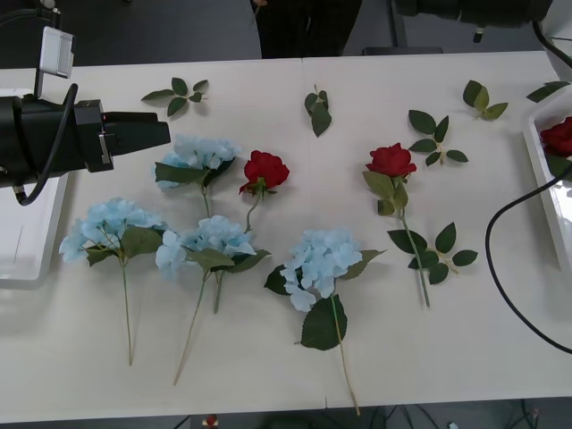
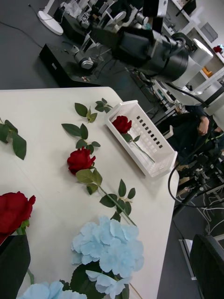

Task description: Place the red flowers into the right box and the blue flowers into the left box. If a person shows an open palm, hand one flower to the person first, then continue sorting.

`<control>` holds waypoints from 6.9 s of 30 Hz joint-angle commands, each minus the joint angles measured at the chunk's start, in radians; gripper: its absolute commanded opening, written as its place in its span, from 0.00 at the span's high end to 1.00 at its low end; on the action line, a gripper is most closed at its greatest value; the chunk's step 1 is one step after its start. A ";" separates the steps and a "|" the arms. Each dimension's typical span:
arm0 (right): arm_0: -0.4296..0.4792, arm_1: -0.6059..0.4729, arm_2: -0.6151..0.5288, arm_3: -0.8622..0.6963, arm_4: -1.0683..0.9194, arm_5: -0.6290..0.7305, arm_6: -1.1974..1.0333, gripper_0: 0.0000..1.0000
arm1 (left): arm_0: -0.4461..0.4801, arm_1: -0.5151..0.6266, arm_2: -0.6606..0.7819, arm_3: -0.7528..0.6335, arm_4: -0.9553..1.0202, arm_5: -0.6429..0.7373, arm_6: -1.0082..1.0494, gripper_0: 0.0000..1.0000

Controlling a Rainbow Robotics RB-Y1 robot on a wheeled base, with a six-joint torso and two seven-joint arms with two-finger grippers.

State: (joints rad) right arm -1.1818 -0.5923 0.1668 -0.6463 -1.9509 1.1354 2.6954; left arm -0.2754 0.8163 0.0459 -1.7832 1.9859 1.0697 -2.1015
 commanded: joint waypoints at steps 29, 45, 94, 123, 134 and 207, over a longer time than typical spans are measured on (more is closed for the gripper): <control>0.064 -0.281 0.528 -0.420 0.434 0.147 -0.802 0.00 | 0.004 0.040 0.008 -0.012 -0.004 -0.001 -0.054 0.00; 0.261 -0.284 0.531 -0.552 0.662 0.064 -0.887 0.00 | 0.073 0.010 0.025 0.010 0.080 -0.007 -0.037 0.00; 0.367 -0.055 0.533 -0.556 1.149 0.021 -1.132 0.00 | 0.351 -0.138 -0.150 -0.156 -1.188 0.030 0.687 0.00; 0.384 -0.052 0.551 -0.555 1.198 -0.028 -1.197 0.91 | 0.277 -0.138 -0.287 -0.059 -1.349 -0.017 0.684 1.00; 0.384 -0.052 0.551 -0.555 1.199 -0.029 -1.215 1.00 | 0.268 -0.049 -0.187 -0.196 -1.322 0.088 0.689 1.00; 0.360 -0.156 0.249 -0.552 1.008 0.170 -1.164 1.00 | -0.251 -0.105 -0.219 0.113 -1.288 0.208 1.134 0.00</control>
State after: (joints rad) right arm -0.8027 -0.6763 0.5475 -1.1349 -0.8997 1.2556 1.4537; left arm -0.4728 0.7675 -0.1118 -1.6284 0.7621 1.3114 -1.0991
